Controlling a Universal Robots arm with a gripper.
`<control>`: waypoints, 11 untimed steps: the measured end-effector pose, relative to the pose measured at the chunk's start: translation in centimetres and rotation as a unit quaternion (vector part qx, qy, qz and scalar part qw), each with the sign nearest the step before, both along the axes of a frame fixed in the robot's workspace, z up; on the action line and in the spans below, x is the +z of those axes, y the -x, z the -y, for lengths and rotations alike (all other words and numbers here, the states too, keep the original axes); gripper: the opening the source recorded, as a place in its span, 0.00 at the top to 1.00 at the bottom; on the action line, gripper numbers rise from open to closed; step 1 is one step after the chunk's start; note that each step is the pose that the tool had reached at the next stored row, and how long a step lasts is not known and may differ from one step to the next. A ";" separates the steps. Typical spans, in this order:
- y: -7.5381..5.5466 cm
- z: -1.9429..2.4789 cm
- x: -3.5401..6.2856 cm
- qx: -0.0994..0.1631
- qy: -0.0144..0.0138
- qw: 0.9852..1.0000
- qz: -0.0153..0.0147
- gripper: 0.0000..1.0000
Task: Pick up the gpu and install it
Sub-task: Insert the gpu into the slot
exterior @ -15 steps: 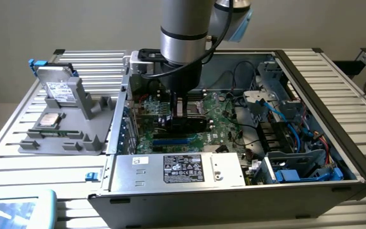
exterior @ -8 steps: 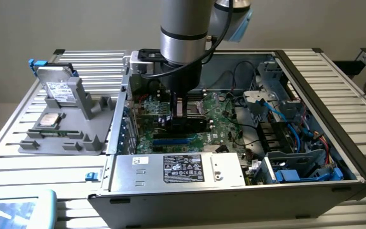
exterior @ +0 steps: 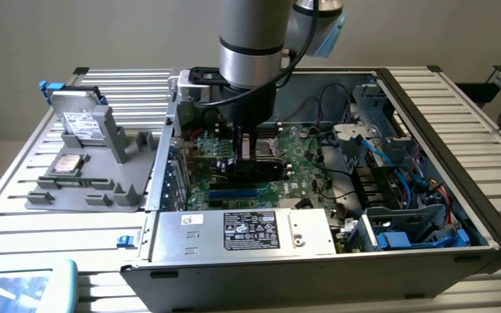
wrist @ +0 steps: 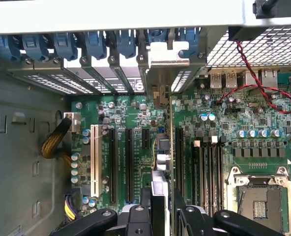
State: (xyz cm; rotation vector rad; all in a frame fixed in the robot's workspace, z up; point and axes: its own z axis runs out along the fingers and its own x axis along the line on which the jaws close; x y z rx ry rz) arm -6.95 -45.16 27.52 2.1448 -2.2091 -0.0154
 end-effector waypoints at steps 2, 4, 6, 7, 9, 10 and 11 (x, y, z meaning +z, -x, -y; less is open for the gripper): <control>0.0 0.00 -0.03 0.000 0.000 1.000 0.000 0.73; 0.0 0.00 -0.06 0.000 0.000 1.000 0.000 0.73; 0.0 0.00 -0.06 0.000 0.000 1.000 0.000 0.73; 0.0 0.00 -0.07 0.000 0.000 1.000 0.000 0.73; 0.0 0.00 -0.09 0.000 0.000 1.000 0.000 0.73; 0.0 0.00 -0.11 0.000 0.000 1.000 0.000 0.73; 0.0 0.00 -0.13 0.000 0.000 1.000 0.000 0.73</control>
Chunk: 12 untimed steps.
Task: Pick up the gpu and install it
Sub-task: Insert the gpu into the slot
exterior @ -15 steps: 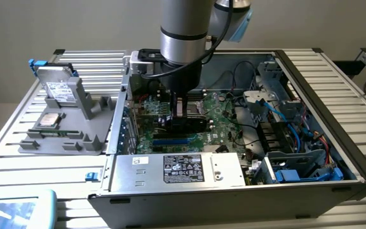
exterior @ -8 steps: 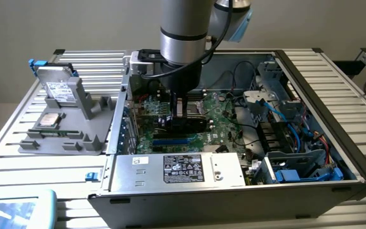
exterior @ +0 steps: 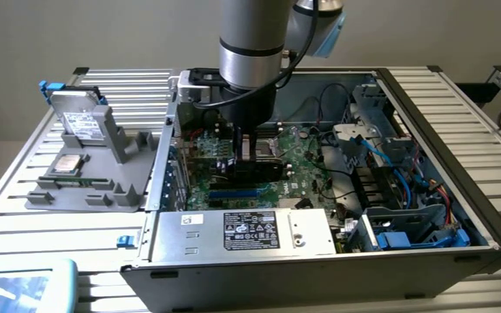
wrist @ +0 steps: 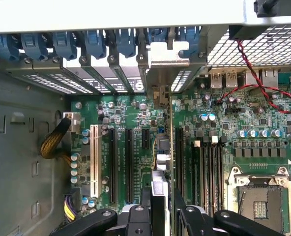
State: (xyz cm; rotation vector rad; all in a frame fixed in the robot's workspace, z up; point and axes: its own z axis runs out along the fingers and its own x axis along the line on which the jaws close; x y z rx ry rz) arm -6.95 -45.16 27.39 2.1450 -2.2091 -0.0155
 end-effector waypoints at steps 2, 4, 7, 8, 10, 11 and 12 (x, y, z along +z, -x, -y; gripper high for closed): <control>0.0 0.00 -0.03 0.000 0.000 1.000 0.000 0.73; 0.0 0.00 -0.05 0.000 0.000 1.000 0.000 0.73; 0.0 0.00 -0.08 0.000 0.000 1.000 0.000 0.73; 0.0 0.00 -0.09 0.000 0.000 1.000 0.000 0.73; 0.0 0.00 -0.12 0.000 0.000 1.000 0.000 0.73; 0.0 0.00 -0.14 0.000 0.000 1.000 0.000 0.73; 0.0 0.00 -0.16 0.000 0.000 1.000 0.000 0.73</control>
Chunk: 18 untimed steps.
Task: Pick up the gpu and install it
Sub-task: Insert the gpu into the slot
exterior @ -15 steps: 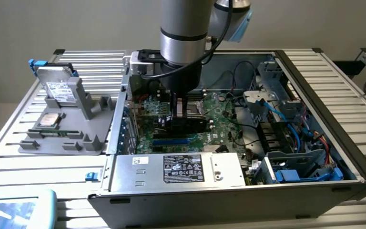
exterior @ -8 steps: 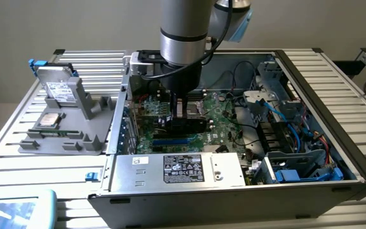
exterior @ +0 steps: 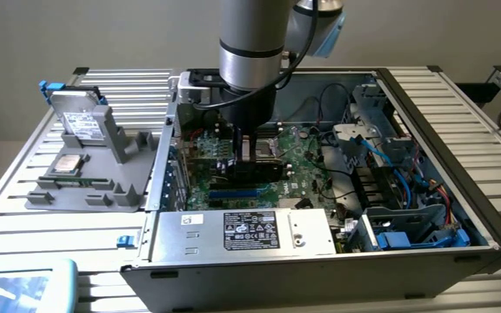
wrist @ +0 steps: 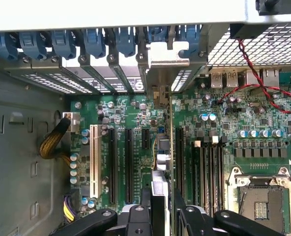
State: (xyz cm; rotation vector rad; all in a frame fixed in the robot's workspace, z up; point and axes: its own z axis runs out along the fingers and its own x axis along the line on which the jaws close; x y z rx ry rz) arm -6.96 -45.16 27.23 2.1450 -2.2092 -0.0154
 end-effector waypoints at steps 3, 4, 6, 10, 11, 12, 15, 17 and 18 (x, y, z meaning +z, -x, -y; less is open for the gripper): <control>0.0 0.00 -0.10 0.000 0.000 1.000 0.000 0.73; 0.0 0.01 -0.15 0.000 0.000 1.000 0.000 0.73; 0.0 0.02 -0.27 0.000 0.000 1.000 0.000 0.73; 0.0 0.02 -0.54 0.000 0.000 1.000 0.000 0.73; 0.0 0.02 -0.61 0.000 0.000 1.000 0.000 0.73; 0.0 0.02 -0.69 0.000 0.000 1.000 0.000 0.73; 0.0 0.03 -0.86 0.000 0.000 1.000 0.000 0.73; 0.1 0.03 -0.92 0.000 0.000 1.000 0.000 0.73; 0.1 0.03 -0.95 0.000 0.000 1.000 0.000 0.73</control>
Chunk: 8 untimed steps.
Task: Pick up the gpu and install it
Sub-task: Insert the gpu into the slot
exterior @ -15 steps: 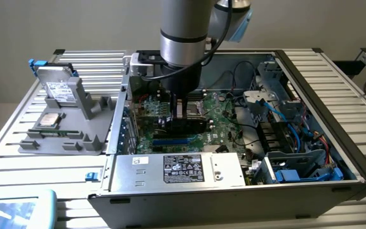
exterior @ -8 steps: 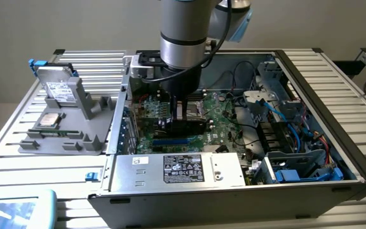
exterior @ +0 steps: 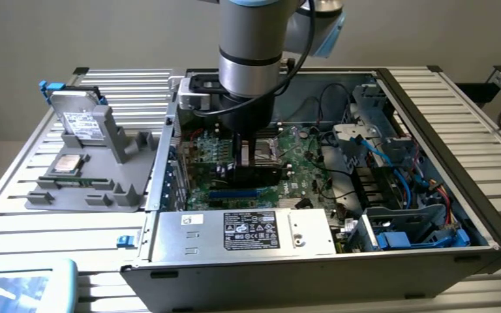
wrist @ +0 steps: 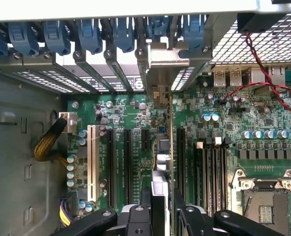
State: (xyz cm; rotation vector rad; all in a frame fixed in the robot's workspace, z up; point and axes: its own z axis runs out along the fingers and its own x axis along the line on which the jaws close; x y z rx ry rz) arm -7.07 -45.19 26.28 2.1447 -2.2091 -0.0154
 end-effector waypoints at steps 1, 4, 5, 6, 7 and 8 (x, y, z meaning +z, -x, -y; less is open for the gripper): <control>0.0 0.00 -0.02 0.000 0.000 1.000 0.000 0.73; 0.1 0.01 -0.07 0.000 0.000 1.000 0.000 0.73; 0.1 0.02 -0.09 0.000 0.000 1.000 0.000 0.73; 0.1 0.04 -0.12 0.000 0.000 1.000 0.000 0.73; 0.1 0.04 -0.16 0.000 0.000 1.000 0.000 0.73; 0.1 0.05 -0.19 0.000 0.000 1.000 0.000 0.73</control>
